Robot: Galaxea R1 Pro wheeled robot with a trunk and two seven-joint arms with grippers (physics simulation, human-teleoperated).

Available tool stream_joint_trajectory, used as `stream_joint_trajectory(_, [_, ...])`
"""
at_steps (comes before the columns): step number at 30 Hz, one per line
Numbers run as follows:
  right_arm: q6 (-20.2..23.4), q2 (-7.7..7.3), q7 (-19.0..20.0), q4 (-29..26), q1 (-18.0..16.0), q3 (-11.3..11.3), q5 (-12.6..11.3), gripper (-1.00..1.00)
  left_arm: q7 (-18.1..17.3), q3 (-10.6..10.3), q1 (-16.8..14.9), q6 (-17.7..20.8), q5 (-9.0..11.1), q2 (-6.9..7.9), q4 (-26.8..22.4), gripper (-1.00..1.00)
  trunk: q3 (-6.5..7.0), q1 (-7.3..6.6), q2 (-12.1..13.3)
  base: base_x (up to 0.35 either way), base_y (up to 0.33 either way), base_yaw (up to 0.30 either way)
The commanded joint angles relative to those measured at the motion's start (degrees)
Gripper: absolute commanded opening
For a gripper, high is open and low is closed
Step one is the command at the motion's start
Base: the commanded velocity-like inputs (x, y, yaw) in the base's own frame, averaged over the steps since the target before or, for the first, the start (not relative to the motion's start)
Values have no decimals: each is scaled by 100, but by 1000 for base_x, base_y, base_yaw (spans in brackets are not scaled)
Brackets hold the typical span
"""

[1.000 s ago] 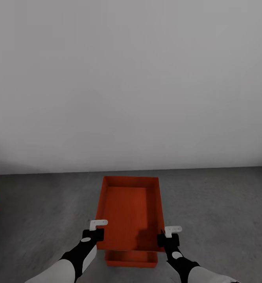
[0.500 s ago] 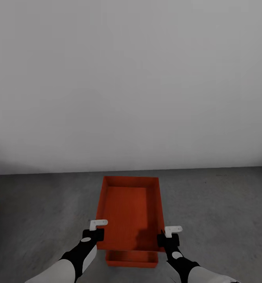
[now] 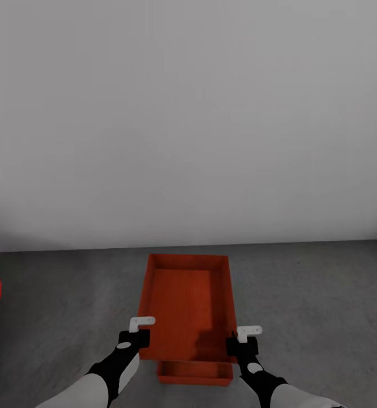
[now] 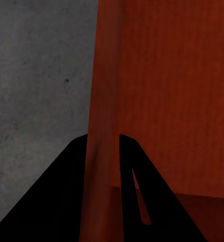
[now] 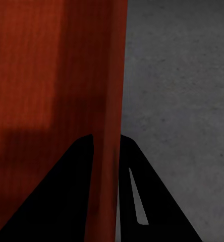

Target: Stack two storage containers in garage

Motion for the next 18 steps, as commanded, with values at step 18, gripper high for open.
stream_joint_trajectory(18, [-31,0,-28,12,-4,-39,-136,-100,35,88,-9,-14,-14,-7,0,-100,-162,1,-5,0,0,0])
